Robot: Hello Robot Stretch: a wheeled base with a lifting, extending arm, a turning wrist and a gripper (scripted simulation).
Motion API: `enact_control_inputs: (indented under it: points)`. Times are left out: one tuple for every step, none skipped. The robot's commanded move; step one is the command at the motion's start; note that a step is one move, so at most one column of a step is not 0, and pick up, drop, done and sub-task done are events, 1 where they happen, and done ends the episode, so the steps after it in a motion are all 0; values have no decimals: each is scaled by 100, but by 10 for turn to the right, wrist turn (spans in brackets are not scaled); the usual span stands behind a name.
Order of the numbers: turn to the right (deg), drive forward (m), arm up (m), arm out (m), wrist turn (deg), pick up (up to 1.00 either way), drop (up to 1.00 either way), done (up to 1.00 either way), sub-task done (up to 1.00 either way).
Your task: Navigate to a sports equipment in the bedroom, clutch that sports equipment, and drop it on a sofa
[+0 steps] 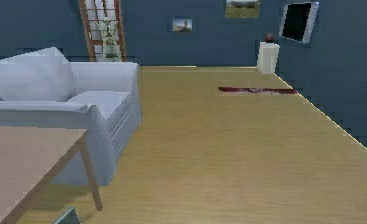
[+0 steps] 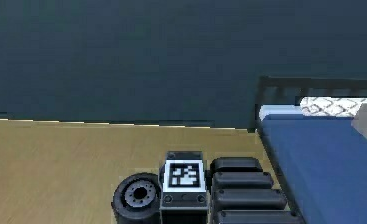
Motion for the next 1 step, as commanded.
enact_control_inputs:
  points:
    - [0, 100, 0, 0, 0, 0, 0, 0, 0]
